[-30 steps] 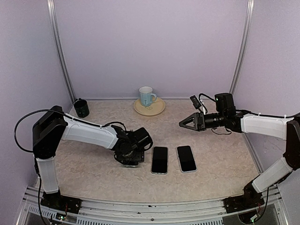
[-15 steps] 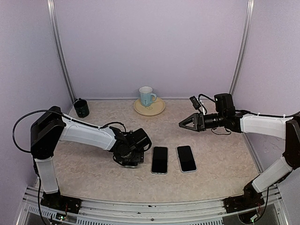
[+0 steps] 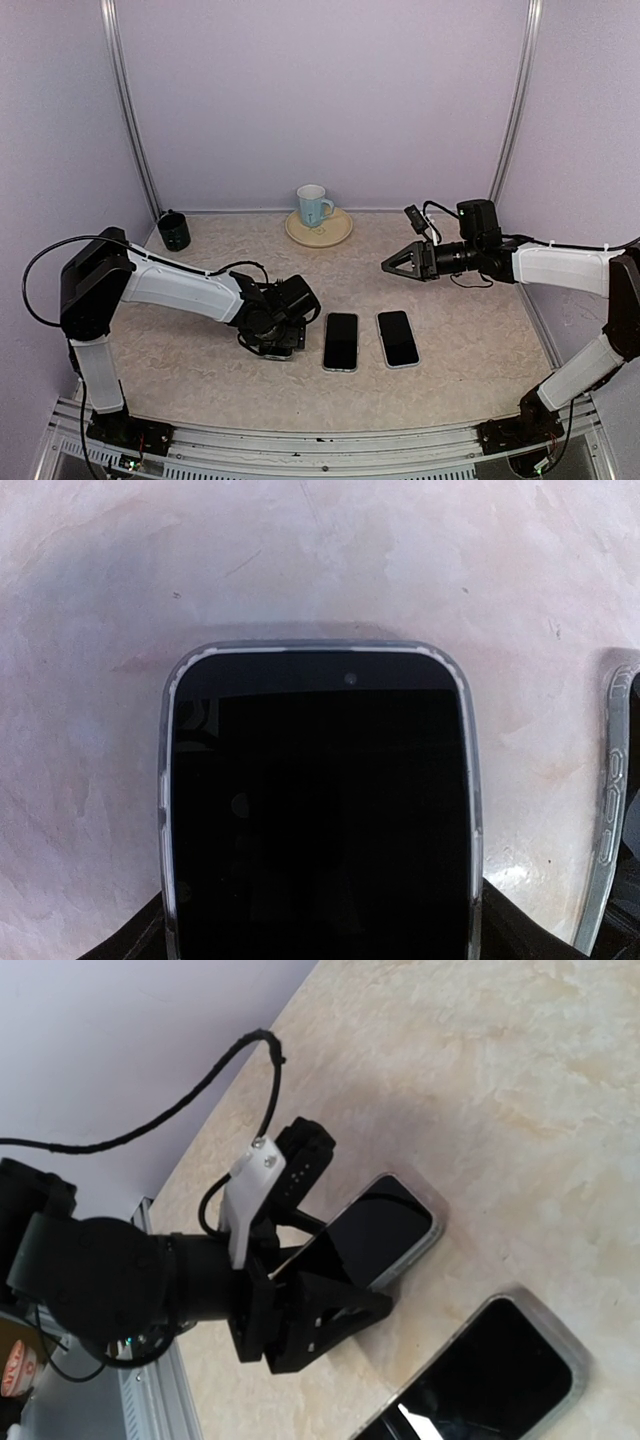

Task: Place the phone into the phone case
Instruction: Place the phone with the phone case at the center of the board.

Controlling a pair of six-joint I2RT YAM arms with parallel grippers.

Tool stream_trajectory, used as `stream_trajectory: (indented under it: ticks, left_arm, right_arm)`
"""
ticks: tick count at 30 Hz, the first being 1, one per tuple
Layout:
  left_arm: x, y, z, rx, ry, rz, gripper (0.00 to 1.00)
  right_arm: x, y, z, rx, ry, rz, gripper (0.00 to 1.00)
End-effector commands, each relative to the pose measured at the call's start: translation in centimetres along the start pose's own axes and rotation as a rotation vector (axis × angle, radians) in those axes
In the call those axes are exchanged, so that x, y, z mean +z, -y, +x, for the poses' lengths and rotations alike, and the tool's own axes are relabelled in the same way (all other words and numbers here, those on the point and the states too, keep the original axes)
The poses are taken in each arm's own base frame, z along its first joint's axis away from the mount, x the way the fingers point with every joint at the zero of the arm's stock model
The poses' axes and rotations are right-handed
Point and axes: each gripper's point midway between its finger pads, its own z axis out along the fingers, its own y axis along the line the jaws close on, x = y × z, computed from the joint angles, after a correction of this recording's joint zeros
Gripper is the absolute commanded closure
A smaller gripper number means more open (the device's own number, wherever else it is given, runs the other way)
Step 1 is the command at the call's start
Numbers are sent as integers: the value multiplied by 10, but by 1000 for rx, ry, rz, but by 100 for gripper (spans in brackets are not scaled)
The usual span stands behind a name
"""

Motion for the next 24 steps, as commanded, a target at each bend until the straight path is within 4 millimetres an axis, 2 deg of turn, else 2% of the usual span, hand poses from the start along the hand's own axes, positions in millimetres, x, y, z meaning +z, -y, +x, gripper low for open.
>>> stream_trajectory:
  ticks: [1,9,14,24]
  left_arm:
    - [7,1,35,11,-144,44,30]
    - [9,1,41,5,-171,62,28]
    - [9,1,52,21,-226,85,28]
    - [7,-7,61,48,-294,97,24]
  right_arm:
    - [-2,5,1,7,3,-1,38]
    - [-2,4,2,4,3,-1,38]
    - [-2,4,2,6,1,-1,38]
    - [-2,4,2,8,3,-1,38]
